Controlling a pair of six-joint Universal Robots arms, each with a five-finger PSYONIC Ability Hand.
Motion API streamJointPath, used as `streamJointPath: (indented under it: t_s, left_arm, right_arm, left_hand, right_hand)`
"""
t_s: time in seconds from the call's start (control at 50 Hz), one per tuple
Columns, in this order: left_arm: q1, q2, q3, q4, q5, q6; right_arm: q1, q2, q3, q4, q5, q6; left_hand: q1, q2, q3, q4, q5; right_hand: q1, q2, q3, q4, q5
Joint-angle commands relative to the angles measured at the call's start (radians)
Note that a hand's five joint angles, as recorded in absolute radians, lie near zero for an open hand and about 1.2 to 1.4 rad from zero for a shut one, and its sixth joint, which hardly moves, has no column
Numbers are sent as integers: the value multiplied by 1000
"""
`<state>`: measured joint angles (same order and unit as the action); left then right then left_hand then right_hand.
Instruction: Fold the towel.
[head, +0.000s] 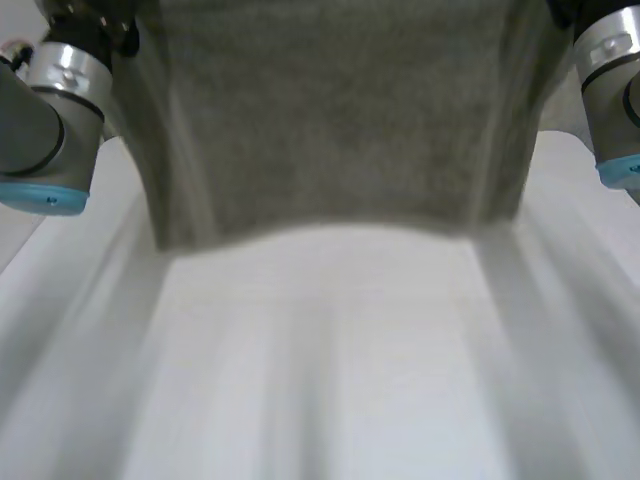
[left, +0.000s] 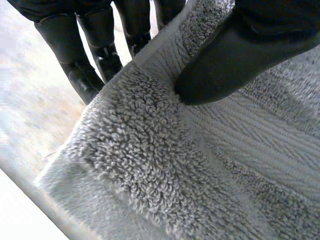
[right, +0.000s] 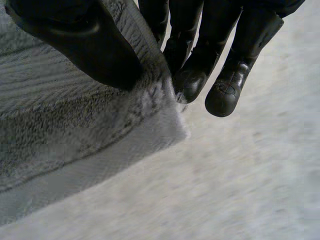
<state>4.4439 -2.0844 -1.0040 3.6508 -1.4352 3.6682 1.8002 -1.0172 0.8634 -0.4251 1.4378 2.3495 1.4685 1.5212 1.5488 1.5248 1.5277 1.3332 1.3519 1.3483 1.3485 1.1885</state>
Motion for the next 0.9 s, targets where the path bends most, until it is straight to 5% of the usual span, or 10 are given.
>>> streamJointPath:
  t_s: [0.02, 0.2, 0.42, 0.6, 0.9]
  left_arm:
    - [18, 122, -45, 31, 10, -358]
    - [20, 96, -296, -57, 80, -263]
    - [37, 18, -617, -51, 156, 113]
    - [58, 35, -723, -61, 154, 184]
    - [143, 579, -918, -257, 177, 161]
  right_arm:
    - [2, -153, 109, -21, -10, 123]
    - [-5, -158, 256, 296, -134, 168]
    - [-15, -135, 583, 313, -163, 107]
    - [-30, -144, 698, 330, -152, 22]
    - [-168, -622, 755, 692, -177, -16]
  left_hand:
    - [-72, -125, -153, -129, -306]
    - [-72, -125, -153, -129, -306]
    - [-72, -125, -153, -129, -306]
    - [-72, -125, -153, -129, -306]
    - [-72, -125, -153, -129, -306]
  right_hand:
    - [63, 44, 48, 48, 33]
    - [63, 44, 48, 48, 33]
    - [63, 44, 48, 48, 33]
    - [63, 44, 48, 48, 33]
    - [63, 44, 48, 48, 33]
